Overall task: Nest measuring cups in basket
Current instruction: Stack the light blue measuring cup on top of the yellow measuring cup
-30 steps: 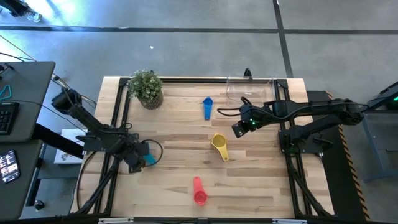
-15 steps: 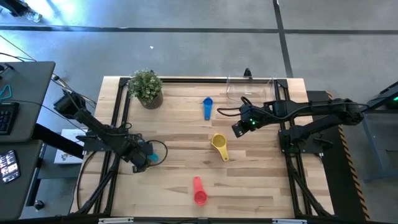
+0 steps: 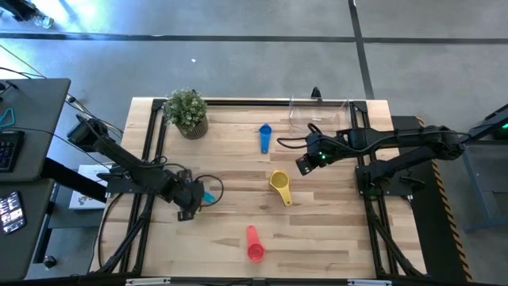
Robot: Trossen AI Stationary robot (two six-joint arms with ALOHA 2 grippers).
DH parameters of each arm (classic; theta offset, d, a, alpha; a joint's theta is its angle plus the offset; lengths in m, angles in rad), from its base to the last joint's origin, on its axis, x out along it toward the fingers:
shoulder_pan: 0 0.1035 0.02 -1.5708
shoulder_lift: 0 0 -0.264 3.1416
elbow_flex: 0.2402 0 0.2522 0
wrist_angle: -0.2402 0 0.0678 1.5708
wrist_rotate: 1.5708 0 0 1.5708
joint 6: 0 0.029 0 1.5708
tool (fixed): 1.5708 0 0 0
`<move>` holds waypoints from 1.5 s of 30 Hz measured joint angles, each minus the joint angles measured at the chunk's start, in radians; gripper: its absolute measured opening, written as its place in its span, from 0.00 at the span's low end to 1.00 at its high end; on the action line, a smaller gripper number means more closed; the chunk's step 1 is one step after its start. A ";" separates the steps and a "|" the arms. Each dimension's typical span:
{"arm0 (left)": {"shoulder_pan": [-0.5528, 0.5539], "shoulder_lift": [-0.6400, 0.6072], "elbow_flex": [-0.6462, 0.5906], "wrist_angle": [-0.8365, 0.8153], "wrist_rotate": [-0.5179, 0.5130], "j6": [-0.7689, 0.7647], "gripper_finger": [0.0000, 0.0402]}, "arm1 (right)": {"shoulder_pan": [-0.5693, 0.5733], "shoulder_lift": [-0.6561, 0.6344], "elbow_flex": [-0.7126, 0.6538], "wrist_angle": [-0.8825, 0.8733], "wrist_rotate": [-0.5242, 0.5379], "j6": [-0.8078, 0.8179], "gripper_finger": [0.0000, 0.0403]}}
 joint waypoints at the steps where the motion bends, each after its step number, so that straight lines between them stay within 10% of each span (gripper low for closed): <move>1: 0.020 0.000 0.019 -0.001 -0.009 0.033 0.02 | 0.000 0.000 0.000 0.000 0.003 0.002 0.20; 25: 0.418 0.000 0.418 0.135 -0.025 0.866 0.03 | -0.058 0.000 0.000 0.322 -0.053 -0.004 0.20; 45: 0.425 0.265 0.449 0.269 0.093 0.915 0.03 | -0.139 0.000 0.000 0.384 -0.080 -0.026 0.20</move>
